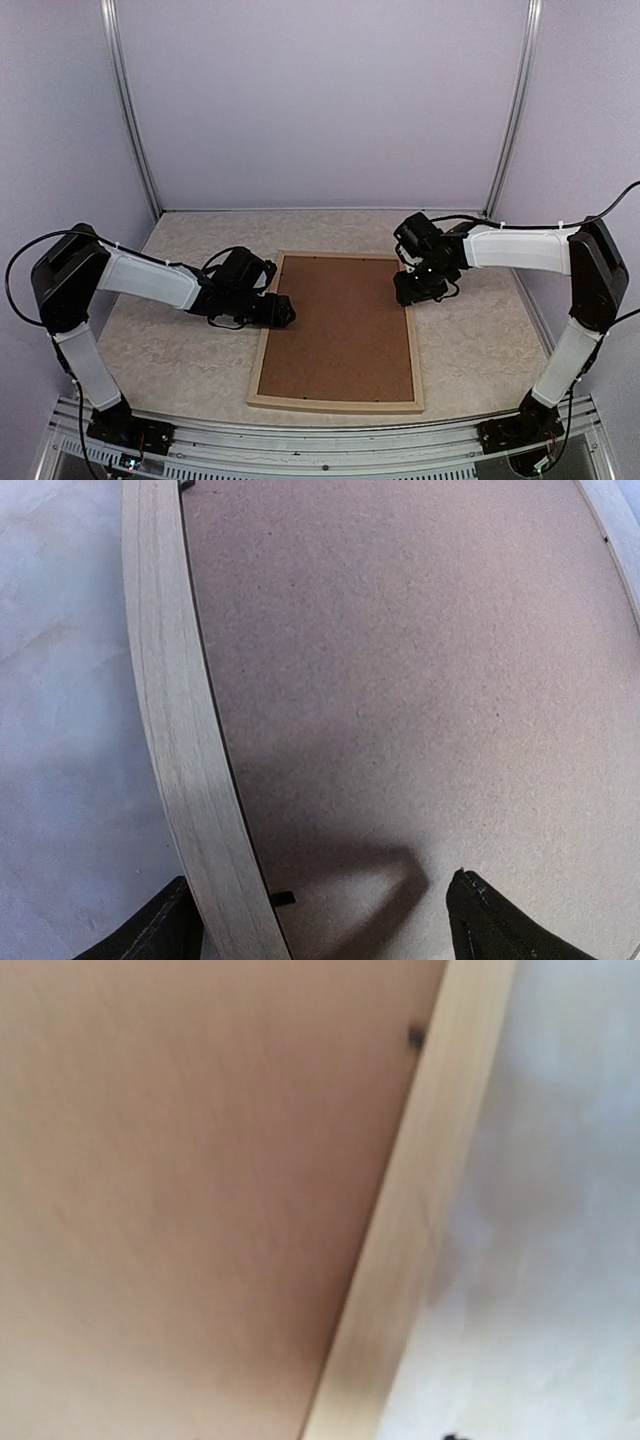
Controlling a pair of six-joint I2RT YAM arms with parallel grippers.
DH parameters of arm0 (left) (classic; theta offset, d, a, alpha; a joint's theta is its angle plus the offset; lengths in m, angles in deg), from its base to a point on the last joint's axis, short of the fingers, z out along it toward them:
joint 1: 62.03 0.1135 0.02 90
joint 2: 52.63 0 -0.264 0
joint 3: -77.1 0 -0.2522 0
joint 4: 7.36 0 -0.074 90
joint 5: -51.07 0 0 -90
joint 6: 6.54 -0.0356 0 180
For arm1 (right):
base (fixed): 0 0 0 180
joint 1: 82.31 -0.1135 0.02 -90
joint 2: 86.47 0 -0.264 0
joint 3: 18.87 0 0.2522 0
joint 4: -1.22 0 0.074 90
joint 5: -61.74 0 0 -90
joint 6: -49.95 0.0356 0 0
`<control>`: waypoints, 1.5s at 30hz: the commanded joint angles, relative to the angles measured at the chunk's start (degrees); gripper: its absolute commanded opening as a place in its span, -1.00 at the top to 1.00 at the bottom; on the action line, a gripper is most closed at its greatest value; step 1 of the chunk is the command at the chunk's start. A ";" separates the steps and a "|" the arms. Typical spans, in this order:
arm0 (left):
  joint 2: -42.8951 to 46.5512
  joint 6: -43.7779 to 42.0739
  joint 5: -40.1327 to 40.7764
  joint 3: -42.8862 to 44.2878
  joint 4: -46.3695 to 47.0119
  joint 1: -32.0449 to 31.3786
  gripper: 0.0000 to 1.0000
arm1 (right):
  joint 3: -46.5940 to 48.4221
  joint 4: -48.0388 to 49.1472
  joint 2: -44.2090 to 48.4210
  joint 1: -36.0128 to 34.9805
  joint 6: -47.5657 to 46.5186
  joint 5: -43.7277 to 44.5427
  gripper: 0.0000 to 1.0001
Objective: Put the photo into the frame
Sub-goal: Press the fastener onto the backboard.
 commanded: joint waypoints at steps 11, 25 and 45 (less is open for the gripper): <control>2.45 2.11 -3.16 -2.71 -2.96 -3.29 -0.68 | -6.58 -0.24 2.03 -0.44 4.01 -0.41 -0.01; 1.40 1.84 -2.17 -2.17 -3.68 -3.92 -0.69 | -6.40 -2.20 2.77 0.31 3.95 2.66 -0.01; 1.47 1.45 -1.40 -2.60 -4.12 -3.93 -0.70 | -4.99 -2.80 -1.81 0.81 3.06 2.51 0.00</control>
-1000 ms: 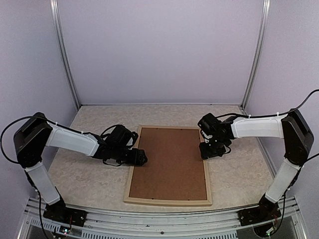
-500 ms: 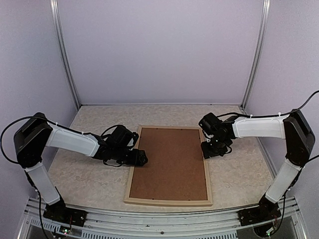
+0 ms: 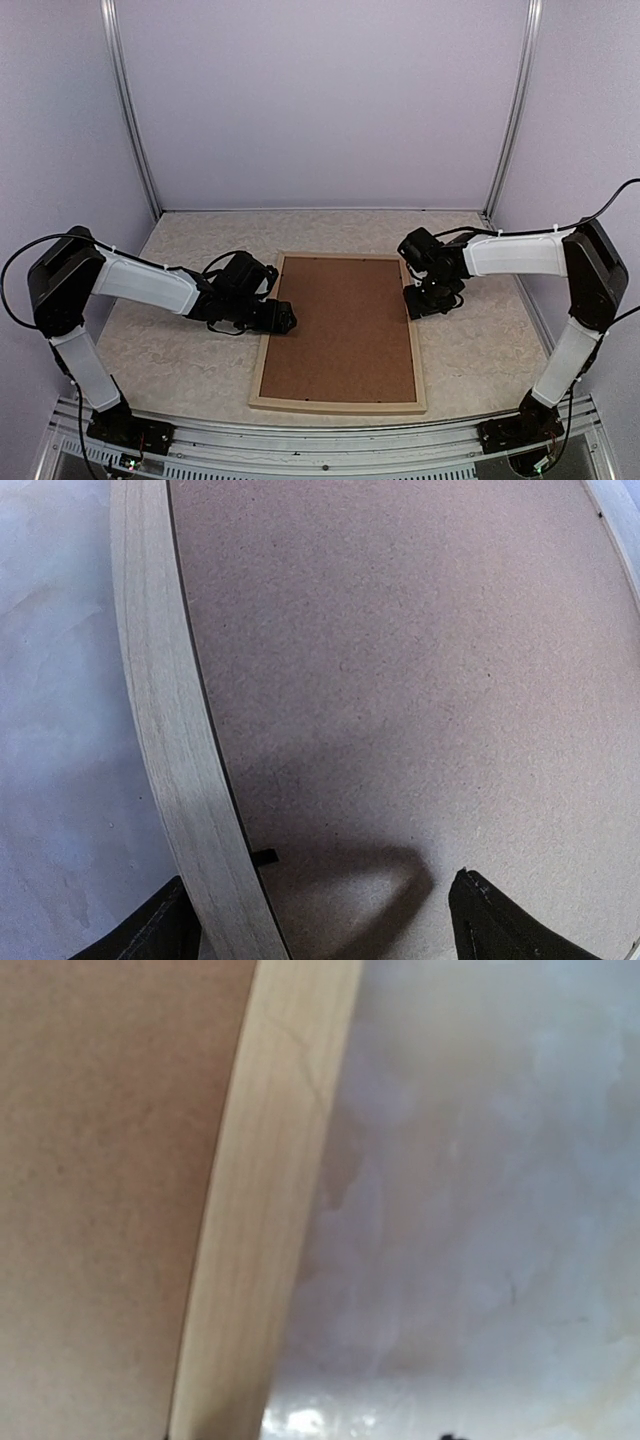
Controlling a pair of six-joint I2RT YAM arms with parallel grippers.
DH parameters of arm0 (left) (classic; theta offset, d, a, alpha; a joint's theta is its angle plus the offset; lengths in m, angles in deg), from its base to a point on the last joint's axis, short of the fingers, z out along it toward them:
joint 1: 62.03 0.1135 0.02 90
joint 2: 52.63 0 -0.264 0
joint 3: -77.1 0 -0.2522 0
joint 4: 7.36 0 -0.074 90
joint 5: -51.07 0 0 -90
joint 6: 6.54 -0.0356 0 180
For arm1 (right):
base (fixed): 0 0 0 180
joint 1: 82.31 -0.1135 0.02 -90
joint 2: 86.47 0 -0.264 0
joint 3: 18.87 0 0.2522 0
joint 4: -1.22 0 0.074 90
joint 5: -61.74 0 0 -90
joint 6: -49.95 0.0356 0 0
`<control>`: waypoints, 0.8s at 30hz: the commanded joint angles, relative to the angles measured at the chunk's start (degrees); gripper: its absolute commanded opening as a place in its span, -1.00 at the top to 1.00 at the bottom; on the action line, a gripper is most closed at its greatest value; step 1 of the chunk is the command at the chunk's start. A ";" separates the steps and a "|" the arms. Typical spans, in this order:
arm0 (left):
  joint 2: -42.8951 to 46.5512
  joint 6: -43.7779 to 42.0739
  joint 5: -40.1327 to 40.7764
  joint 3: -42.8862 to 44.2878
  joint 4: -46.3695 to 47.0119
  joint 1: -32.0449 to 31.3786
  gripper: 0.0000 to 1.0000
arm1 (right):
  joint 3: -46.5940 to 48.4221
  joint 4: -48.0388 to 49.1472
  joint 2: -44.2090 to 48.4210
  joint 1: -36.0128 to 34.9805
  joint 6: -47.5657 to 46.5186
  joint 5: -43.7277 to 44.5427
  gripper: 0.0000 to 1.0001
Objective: Put the photo into the frame
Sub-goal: Press the fastener onto the backboard.
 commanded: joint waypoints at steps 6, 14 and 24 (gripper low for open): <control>-0.71 0.35 -2.68 -1.00 -2.66 -1.52 -0.70 | 1.74 -1.58 -2.65 -1.21 0.40 -0.15 0.01; -0.94 0.36 -2.73 -0.82 -2.54 -1.52 -0.70 | 2.38 -1.22 -4.41 -3.75 1.97 -1.26 0.02; -0.91 0.33 -2.69 -0.79 -2.79 -1.59 -0.70 | 3.90 -1.27 -7.93 -6.69 3.90 -0.96 0.03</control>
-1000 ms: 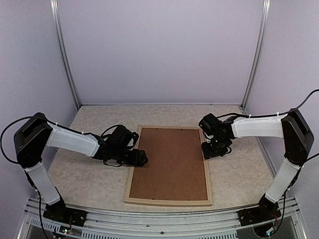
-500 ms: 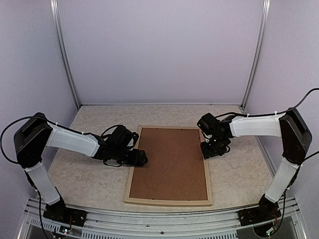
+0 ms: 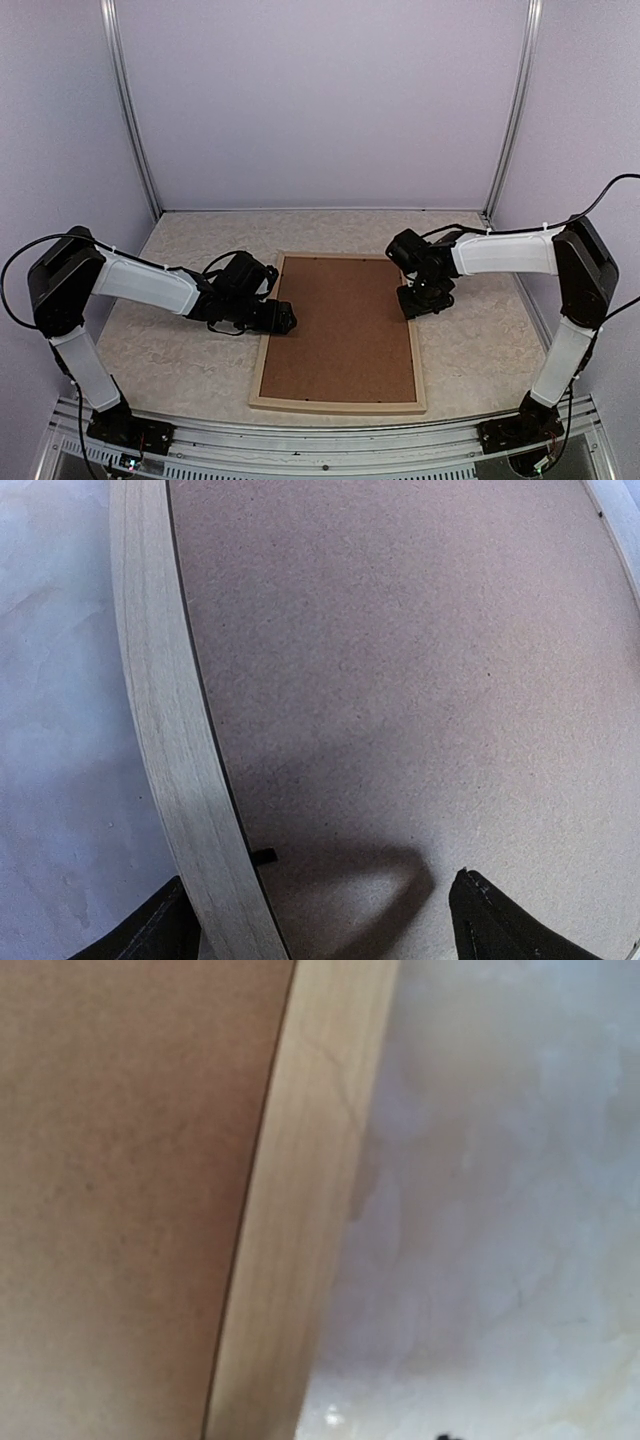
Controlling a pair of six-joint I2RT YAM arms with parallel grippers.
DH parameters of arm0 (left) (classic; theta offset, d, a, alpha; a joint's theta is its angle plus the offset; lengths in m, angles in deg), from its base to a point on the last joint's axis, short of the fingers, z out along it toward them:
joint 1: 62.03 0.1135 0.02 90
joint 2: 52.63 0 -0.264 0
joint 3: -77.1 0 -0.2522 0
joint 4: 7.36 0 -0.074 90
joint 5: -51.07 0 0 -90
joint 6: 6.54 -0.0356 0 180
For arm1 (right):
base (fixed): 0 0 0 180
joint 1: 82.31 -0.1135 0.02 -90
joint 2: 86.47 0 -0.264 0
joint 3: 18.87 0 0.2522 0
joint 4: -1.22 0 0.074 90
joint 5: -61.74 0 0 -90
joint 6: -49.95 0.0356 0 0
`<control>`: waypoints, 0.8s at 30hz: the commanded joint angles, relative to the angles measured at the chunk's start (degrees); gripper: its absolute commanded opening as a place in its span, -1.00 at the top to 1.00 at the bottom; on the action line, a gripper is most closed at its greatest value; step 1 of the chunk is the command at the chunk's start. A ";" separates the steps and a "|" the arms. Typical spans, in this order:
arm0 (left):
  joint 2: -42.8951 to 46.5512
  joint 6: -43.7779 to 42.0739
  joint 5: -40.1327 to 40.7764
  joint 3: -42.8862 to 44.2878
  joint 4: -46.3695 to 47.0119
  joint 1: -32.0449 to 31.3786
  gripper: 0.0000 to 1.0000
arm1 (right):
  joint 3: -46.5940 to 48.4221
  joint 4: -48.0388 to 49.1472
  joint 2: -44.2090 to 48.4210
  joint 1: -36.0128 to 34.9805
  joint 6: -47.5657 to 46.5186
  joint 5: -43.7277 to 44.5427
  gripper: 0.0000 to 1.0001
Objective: Put the photo into the frame
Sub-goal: Press the fastener onto the backboard.
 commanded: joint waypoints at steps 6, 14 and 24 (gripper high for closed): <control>-1.00 0.53 -2.09 -0.81 -3.12 -2.10 -0.70 | 1.03 2.01 -8.87 -5.97 4.01 -3.61 0.04; -0.05 0.87 0.33 -1.64 -3.70 -2.42 -0.70 | 1.99 1.34 -5.02 -6.98 4.07 -1.72 0.04; 2.36 1.06 3.87 -2.39 -4.43 -2.92 -0.87 | -5.52 -2.03 9.72 -7.02 6.48 -6.64 0.02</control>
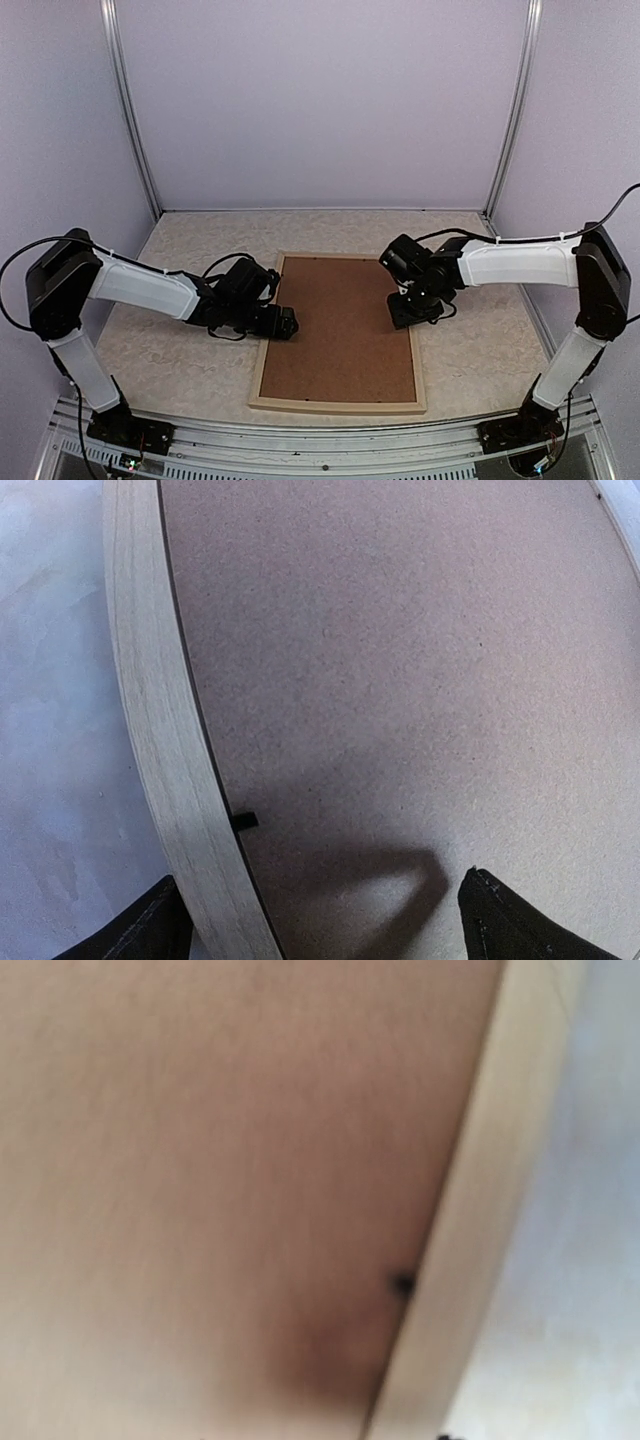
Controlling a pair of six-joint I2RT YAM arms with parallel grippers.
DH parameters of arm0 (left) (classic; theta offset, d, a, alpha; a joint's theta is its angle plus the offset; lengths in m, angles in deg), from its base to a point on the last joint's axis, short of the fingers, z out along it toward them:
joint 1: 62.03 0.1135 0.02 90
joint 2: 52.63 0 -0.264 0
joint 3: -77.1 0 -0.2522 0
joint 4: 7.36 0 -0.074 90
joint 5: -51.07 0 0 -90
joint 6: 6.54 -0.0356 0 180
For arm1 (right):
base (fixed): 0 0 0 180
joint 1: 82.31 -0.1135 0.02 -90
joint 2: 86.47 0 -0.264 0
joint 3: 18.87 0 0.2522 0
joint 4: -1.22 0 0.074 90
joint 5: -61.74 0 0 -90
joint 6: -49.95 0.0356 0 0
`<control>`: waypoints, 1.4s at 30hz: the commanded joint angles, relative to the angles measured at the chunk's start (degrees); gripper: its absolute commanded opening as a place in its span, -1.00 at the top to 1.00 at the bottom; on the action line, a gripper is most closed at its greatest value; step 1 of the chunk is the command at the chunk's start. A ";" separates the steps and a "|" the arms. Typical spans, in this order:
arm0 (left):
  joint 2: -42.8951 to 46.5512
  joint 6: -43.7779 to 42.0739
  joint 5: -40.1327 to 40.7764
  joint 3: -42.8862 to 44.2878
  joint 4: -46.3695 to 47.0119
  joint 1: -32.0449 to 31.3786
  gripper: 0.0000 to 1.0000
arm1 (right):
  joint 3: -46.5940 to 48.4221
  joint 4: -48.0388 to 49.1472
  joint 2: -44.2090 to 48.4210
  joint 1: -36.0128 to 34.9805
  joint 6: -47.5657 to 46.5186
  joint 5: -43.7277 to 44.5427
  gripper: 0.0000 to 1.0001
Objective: Put the photo into the frame
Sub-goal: Press the fastener onto the backboard.
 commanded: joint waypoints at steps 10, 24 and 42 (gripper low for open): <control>4.79 1.46 1.18 -2.97 -4.90 -1.45 -0.98 | -12.59 -5.27 12.73 -4.23 8.85 -4.87 0.03; 3.89 2.18 1.21 -3.84 -4.38 -2.51 -0.97 | -16.24 -4.61 13.48 -6.64 12.24 -4.50 0.03; 3.40 2.71 0.93 -4.43 -3.82 -3.24 -0.97 | -12.91 -4.57 6.16 -8.93 12.89 -3.81 0.04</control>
